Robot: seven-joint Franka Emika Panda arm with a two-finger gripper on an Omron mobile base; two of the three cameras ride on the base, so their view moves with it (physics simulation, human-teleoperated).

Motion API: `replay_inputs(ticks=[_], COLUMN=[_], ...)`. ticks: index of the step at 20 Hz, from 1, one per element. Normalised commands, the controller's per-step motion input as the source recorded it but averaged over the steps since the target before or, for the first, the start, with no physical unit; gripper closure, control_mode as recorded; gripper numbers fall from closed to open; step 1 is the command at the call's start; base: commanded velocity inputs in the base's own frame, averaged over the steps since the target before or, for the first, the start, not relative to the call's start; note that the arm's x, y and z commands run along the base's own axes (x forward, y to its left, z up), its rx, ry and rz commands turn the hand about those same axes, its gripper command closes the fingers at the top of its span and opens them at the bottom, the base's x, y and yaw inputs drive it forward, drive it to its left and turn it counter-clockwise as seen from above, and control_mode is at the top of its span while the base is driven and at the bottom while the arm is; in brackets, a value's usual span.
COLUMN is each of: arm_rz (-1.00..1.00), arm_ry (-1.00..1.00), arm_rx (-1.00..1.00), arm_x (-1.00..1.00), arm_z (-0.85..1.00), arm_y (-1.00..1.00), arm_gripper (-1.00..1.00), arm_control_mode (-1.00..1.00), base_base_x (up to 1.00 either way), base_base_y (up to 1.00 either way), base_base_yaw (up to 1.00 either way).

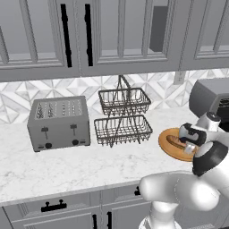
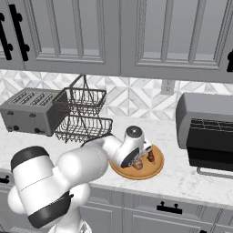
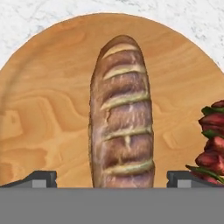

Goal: Pick up the kebab skewer and baguette bread, and place them inside the toaster oven. Close the toaster oven door and start by setting the timer.

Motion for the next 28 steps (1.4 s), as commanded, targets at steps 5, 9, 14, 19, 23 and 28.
replay_inputs(ticks=[5, 9, 14, 19, 23, 28], arm_rz=[-0.05, 0.0, 0.0, 0.0, 0.0, 0.0], arm_ry=[0.0, 0.0, 0.0, 0.0, 0.0, 0.0], arm_rx=[-0.02, 0.0, 0.0, 0.0, 0.0, -0.01], arm_x=[0.02, 0.01, 0.0, 0.08, 0.09, 0.08], arm_z=[-0.14, 0.0, -0.01, -0.16, -0.29, -0.33], arm_y=[-0.07, -0.29, -0.16, 0.0, 0.11, 0.17], arm_gripper=[-1.0, -1.0, -1.0, -1.0, -1.0, 1.0], arm_control_mode=[-1.0, -1.0, -1.0, -1.0, -1.0, -1.0], base_base_x=[0.0, 0.0, 0.0, 0.0, 0.0, 0.0], base_base_y=[0.0, 0.0, 0.0, 0.0, 0.0, 0.0], base_base_yaw=[0.0, 0.0, 0.0, 0.0, 0.0, 0.0])
